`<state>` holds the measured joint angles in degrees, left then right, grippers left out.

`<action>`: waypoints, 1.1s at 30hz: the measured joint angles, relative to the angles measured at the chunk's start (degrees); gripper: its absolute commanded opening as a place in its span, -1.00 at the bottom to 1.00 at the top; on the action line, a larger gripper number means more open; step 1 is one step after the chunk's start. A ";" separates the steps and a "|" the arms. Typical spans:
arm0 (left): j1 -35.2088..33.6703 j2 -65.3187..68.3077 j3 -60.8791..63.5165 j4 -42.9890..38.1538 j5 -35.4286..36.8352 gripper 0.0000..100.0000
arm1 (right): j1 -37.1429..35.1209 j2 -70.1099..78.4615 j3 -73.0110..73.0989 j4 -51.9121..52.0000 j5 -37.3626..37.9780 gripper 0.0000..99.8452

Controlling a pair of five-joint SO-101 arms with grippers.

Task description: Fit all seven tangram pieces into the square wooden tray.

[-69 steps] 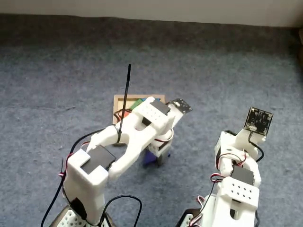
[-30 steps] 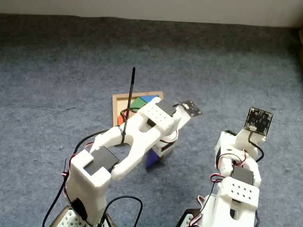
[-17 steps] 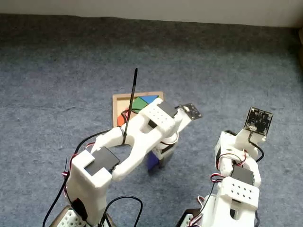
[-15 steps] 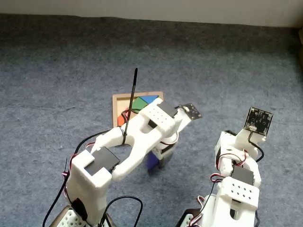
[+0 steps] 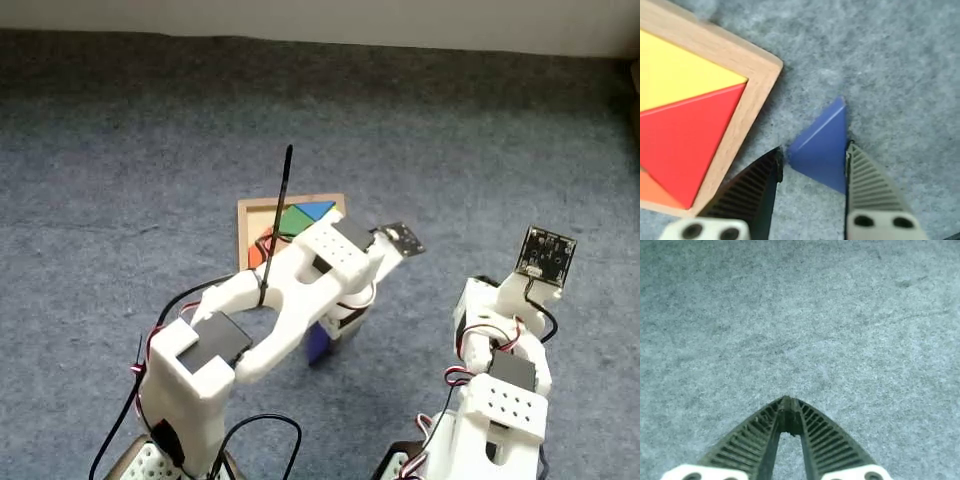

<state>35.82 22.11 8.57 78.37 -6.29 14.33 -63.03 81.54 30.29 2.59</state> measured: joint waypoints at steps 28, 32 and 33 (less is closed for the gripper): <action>-29.54 -2.11 -18.20 0.88 -11.43 -0.67 | 0.00 0.00 0.00 0.00 0.00 -0.99; -30.24 7.65 -30.33 4.92 -14.15 -0.58 | 0.00 0.00 0.00 0.00 0.00 -0.99; -30.07 10.20 -33.41 5.89 -14.33 -0.55 | 0.00 0.00 0.00 0.00 0.00 -0.99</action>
<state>5.76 32.31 -24.84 84.26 -20.62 14.33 -63.03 81.54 30.29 2.59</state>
